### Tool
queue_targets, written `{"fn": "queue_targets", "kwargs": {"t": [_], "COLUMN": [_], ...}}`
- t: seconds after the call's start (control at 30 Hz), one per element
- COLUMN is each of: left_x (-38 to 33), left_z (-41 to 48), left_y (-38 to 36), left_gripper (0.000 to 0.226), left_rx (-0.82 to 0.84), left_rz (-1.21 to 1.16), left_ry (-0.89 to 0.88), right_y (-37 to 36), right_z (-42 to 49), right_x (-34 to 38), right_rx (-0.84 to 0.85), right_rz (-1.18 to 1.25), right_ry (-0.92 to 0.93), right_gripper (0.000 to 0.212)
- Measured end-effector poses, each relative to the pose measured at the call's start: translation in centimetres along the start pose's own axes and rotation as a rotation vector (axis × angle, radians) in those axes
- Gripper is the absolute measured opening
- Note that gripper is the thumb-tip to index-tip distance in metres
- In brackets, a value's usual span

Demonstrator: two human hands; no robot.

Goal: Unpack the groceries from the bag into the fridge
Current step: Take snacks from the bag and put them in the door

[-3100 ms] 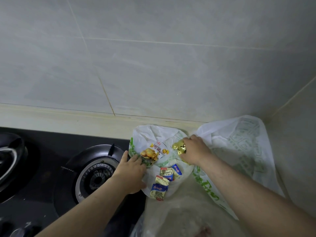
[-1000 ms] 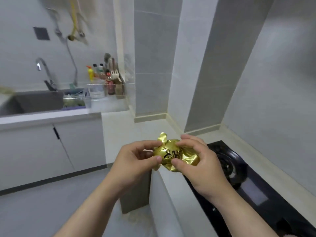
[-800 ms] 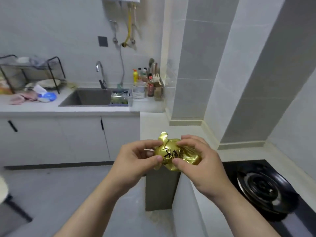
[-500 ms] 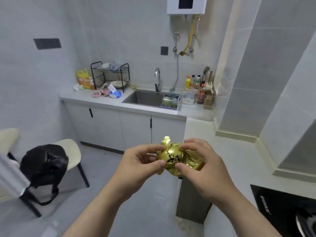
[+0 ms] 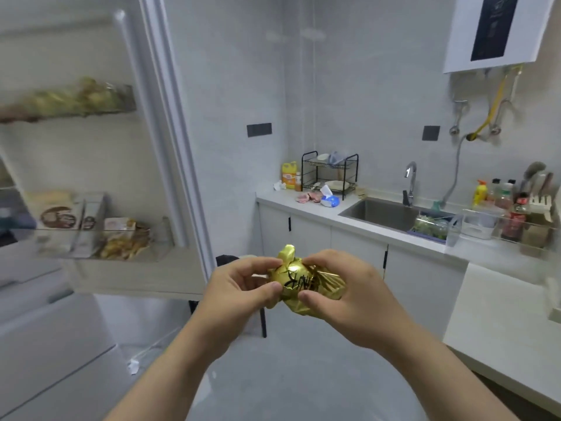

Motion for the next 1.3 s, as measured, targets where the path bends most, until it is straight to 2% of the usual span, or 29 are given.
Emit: {"fn": "queue_targets", "kwargs": {"t": [0.1,0.33,0.47,0.67,0.83,1.0,1.13,1.23,1.3], "left_x": [-2.7,-9.7,-12.5,-14.5,-15.2,-16.5,-18.9,-21.2,-22.8], "left_z": [-0.7,-1.2,-0.3,2.2,5.5,9.7,12.8,15.3,16.6], "left_y": [3.6,11.1,15.1,21.8,27.7,33.1,37.6,43.0,45.9], "left_gripper": [0.033,0.03,0.021,0.02,0.033,0.027,0.052,0.032,0.023], "left_rx": [-0.075,-0.252,-0.318,-0.374,-0.348,-0.264,-0.141,-0.323,-0.498], "left_rz": [0.015,0.035,0.033,0.026,0.016,0.02,0.062,0.231,0.553], "left_ry": [-0.044,-0.236,-0.316,-0.39,-0.432,-0.496,-0.563,-0.637,-0.744], "right_y": [-1.4,-3.2,-4.6,-7.2,-10.2,-12.6,-13.1,-12.8,-12.4], "right_z": [2.3,9.2,13.6,19.5,24.2,29.6,33.9,37.4,39.5], "right_x": [3.2,10.4,14.1,18.1,20.0,22.3,24.4,25.0,25.0], "right_rx": [0.01,-0.027,-0.005,-0.016,-0.083,-0.147,-0.206,-0.238,-0.264], "right_rz": [0.032,0.075,0.05,0.041,0.046,0.005,-0.053,-0.104,-0.098], "right_ry": [0.084,0.25,0.34,0.416,0.446,0.46,0.461,0.416,0.383], "right_gripper": [0.046,0.041,0.038,0.039,0.045,0.055,0.053,0.043,0.041]}}
Point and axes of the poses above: each hand's wrist, its own z-axis towards the middle knuckle, its own y-axis out of the back of the hand, x = y × z, the point moved 10 cm from there along z, towards the middle knuckle, and after that the axes turned 1 degree about z, right-handed, at the moved point
